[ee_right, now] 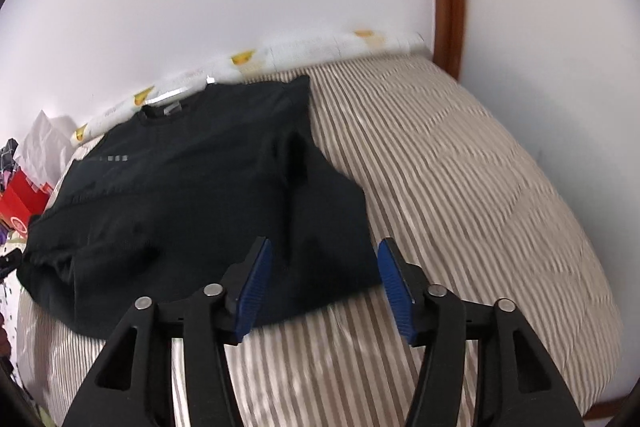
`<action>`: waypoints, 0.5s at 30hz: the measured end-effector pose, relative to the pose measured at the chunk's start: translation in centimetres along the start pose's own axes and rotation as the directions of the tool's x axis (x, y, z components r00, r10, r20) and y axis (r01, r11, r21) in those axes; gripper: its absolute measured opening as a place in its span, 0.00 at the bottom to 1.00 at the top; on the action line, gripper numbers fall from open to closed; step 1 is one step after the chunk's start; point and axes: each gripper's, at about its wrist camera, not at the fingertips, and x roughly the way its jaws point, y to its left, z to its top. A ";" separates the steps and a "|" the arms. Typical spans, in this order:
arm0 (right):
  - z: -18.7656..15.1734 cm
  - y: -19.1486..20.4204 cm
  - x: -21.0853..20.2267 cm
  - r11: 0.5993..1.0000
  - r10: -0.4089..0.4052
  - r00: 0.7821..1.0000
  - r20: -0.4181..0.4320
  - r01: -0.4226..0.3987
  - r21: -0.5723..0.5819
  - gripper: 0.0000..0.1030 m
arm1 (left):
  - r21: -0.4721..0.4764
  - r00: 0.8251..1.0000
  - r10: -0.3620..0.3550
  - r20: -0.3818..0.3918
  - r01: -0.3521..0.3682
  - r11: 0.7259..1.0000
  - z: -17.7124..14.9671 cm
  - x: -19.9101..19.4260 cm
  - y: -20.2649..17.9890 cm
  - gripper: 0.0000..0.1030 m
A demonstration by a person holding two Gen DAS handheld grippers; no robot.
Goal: Fold small clothes
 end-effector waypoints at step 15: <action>-1.8 -1.3 0.2 0.996 0.037 0.999 -0.037 -0.034 0.077 0.54 | -0.165 0.995 -0.086 -0.042 0.078 0.983 -3.8 0.2 3.0 0.53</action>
